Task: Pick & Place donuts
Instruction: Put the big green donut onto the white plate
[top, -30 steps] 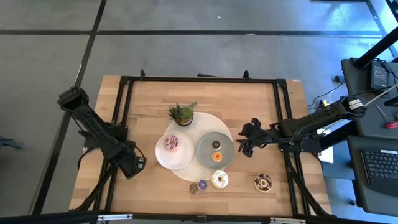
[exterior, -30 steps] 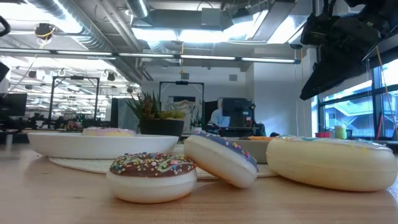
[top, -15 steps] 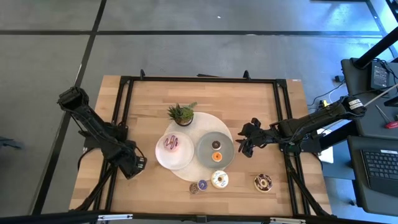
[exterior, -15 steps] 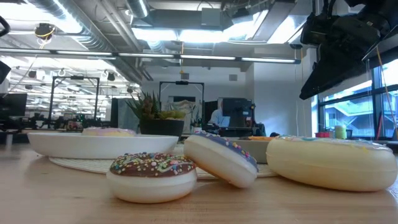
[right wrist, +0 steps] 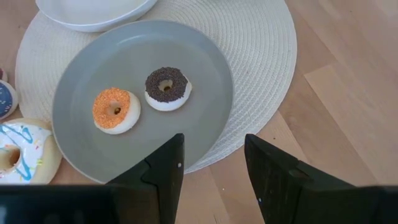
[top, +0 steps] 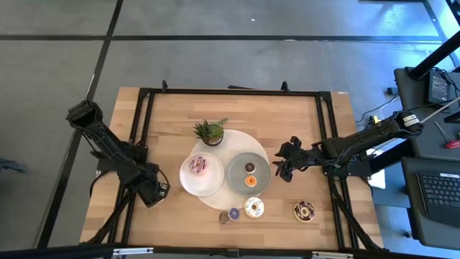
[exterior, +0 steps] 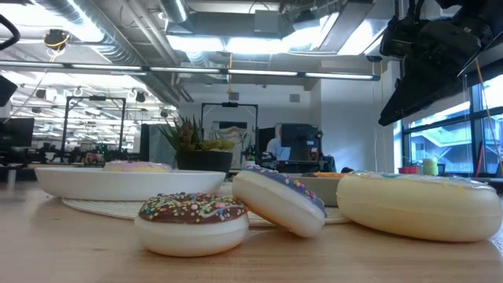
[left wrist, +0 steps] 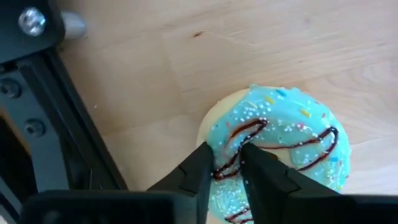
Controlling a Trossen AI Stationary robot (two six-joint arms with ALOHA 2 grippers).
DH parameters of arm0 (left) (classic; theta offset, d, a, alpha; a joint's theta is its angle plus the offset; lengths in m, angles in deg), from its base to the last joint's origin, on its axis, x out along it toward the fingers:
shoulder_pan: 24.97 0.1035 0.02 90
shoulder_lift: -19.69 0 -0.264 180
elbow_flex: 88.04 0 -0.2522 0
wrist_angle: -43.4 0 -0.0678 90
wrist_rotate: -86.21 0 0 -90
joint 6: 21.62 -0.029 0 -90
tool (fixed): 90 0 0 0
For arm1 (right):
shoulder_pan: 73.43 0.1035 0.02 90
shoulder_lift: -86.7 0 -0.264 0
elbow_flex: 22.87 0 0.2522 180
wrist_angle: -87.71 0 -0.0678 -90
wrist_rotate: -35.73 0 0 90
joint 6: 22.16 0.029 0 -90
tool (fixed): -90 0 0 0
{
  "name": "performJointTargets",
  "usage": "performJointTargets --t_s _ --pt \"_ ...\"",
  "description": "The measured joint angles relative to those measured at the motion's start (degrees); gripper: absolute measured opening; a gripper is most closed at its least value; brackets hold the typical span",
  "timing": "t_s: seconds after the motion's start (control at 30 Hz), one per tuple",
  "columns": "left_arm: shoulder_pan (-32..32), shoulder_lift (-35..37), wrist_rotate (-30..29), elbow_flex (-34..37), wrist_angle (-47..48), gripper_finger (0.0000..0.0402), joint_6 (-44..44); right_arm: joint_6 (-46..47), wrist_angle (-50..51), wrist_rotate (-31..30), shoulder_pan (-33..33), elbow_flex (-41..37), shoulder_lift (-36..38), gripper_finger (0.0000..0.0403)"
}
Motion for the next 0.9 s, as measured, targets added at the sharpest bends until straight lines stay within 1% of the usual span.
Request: performJointTargets --t_s 0.2,0.27,0.33,0.43,0.53,0.73,0.8,0.9 --pt "0.0 0.31 0.14 -0.45 0.39 0.0023 -2.89 0.0 0.02 0.0 0.0 0.0 0.0 0.017" --pt "0.0 0.8 -0.86 -1.51 0.98 0.0011 -4.3 0.0 0.02 0.0 0.0 0.0 0.0 0.017" --pt "0.09 1.45 -3.88 -2.86 1.66 0.001 -5.92 0.0 0.03 0.0 0.01 0.0 0.0 0.017" --pt "0.92 2.19 -10.75 -4.66 2.84 0.0018 -8.89 -0.01 0.03 0.0 0.02 0.0 0.0 0.017" --pt "2.58 2.49 -14.87 -6.57 2.69 0.0019 -13.45 0.04 0.02 0.0 0.02 0.0 0.0 0.017" --pt "8.21 2.47 -18.79 -8.62 1.21 0.001 -22.98 0.09 -0.02 0.0 0.02 0.0 0.0 0.017" --pt "10.65 2.47 -20.04 -9.04 -1.25 0.0011 -27.57 0.13 -0.02 0.0 0.02 0.0 0.0 0.017" --pt "14.72 2.46 -21.49 -9.14 -7.6 0.0012 -35.78 0.13 -0.02 0.0 0.0 0.0 0.0 0.017"
